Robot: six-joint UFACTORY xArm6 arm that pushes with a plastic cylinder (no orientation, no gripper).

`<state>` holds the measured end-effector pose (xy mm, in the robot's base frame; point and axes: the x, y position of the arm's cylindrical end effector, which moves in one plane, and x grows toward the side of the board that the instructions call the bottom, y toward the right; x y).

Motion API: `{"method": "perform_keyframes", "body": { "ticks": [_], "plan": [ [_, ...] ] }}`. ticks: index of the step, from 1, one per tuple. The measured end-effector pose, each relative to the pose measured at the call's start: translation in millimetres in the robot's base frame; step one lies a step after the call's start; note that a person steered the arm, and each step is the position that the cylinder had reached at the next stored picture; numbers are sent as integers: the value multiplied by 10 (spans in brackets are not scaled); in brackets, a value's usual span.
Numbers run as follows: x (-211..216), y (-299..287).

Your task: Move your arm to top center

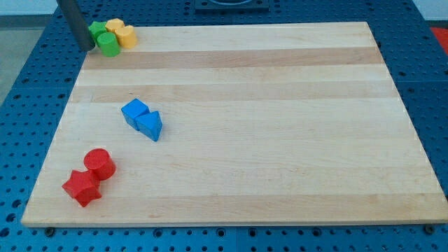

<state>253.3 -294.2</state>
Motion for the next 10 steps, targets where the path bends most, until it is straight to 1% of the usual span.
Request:
{"method": "perform_keyframes", "body": {
  "ticks": [1,2,3,4,5,6,7,8,9,10],
  "plan": [
    [13,473],
    [13,1069],
    [62,1263],
    [282,1056],
    [388,614],
    [388,0],
    [427,-100],
    [574,109],
    [600,686],
    [600,960]
  ]
}}
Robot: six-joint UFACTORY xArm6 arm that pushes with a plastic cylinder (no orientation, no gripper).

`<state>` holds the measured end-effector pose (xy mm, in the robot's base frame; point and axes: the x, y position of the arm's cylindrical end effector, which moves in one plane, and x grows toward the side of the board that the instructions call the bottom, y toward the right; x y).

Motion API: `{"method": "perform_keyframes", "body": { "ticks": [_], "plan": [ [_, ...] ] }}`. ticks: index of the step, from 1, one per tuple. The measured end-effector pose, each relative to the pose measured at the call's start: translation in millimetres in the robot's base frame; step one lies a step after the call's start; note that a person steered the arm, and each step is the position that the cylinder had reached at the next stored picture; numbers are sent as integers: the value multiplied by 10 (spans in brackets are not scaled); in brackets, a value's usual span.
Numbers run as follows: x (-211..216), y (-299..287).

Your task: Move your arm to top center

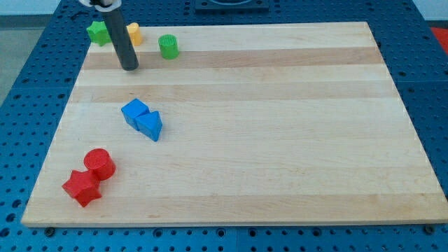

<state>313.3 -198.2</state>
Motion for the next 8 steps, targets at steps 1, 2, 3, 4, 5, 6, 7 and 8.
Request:
{"method": "perform_keyframes", "body": {
  "ticks": [1,2,3,4,5,6,7,8],
  "plan": [
    [0,88],
    [-31,684],
    [-127,1297],
    [-524,1769],
    [-1125,2112],
    [-1201,2141],
    [-1210,2091],
    [-1212,2039]
  ]
}}
